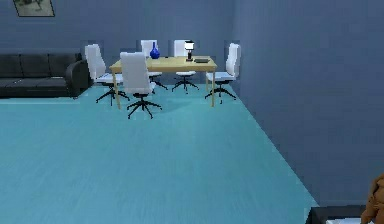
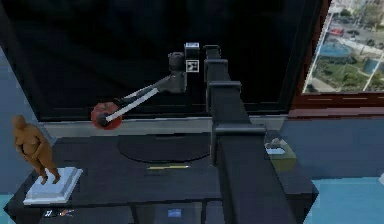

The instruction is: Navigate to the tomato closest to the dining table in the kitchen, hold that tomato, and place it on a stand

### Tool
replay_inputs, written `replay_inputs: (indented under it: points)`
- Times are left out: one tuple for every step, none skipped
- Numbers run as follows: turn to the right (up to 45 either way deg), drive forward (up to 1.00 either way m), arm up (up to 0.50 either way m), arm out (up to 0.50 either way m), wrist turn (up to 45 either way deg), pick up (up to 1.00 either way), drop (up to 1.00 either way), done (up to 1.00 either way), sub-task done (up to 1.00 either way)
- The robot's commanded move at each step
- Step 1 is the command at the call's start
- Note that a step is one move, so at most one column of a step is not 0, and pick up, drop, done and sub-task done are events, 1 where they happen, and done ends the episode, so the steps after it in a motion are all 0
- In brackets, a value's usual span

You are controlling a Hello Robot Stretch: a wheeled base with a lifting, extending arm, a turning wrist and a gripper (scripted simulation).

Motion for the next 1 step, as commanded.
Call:
replay_inputs:
  points:
    - [0.0, 0.00, 0.00, 0.00, 0.0, 0.00, 1.00, 0.00, 0.00]
